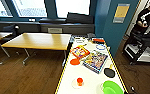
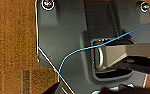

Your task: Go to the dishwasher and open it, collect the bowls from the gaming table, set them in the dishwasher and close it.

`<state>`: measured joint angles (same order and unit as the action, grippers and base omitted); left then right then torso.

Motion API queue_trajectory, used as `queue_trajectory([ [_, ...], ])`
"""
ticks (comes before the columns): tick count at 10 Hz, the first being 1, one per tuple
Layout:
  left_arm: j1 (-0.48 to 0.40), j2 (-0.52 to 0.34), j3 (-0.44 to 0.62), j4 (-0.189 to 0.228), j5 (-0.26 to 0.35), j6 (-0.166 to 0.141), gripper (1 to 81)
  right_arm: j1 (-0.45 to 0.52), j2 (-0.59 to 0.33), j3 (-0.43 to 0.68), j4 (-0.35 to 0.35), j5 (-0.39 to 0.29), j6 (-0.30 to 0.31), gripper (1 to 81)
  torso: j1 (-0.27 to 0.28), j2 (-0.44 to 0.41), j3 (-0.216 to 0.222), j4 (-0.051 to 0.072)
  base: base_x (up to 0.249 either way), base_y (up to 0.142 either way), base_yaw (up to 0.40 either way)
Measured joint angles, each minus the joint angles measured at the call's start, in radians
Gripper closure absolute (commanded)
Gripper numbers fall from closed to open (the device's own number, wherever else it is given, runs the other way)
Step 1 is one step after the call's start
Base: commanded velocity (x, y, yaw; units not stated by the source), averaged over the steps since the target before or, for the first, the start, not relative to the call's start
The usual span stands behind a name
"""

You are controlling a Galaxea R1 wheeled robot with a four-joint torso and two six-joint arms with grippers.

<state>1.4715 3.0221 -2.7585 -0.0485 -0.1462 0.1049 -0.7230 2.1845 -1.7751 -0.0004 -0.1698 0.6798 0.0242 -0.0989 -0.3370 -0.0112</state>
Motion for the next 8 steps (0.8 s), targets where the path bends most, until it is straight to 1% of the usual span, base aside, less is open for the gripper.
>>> queue_trajectory([
  [1, 0.0, 0.0, 0.0, 0.0, 0.0, 0.0, 1.0, 0.0, -0.039, 0.047, -0.003, -0.04, -0.02, 81.1, 0.0, 0.0, 0.0, 0.0, 0.0, 0.0, 0.0],
  [2, 0.0, 0.001, 0.0, 0.0, 0.0, 0.0, 1.0, 0.0, -0.097, 0.098, -0.005, -0.066, -0.043, 81.1, 0.0, 0.0, 0.0, 0.0, 0.0, 0.0, 0.0],
  [4, 0.0, 0.004, 0.0, 0.0, -0.001, 0.0, 1.0, 0.013, -0.242, 0.213, -0.006, -0.091, -0.108, 81.1, 0.0, 0.0, 0.0, 0.0, 0.0, 0.0, 0.0],
  [5, 0.0, 0.007, 0.001, 0.0, 0.0, 0.0, 1.0, 0.013, -0.295, 0.262, -0.007, -0.111, -0.136, 81.1, 0.0, 0.0, 0.0, 0.0, 0.0, 0.0, 0.0],
  [6, 0.0, 0.007, 0.001, 0.0, -0.001, 0.0, 1.0, 0.011, -0.338, 0.309, -0.007, -0.136, -0.162, 81.1, 0.0, 0.0, 0.0, 0.0, 0.0, 0.0, 0.0],
  [8, -0.005, 0.009, 0.001, 0.0, -0.001, 0.0, 1.0, -0.01, -0.411, 0.388, -0.007, -0.179, -0.194, 81.1, 0.0, 0.0, 0.0, 0.0, 0.0, 0.0, 0.0],
])
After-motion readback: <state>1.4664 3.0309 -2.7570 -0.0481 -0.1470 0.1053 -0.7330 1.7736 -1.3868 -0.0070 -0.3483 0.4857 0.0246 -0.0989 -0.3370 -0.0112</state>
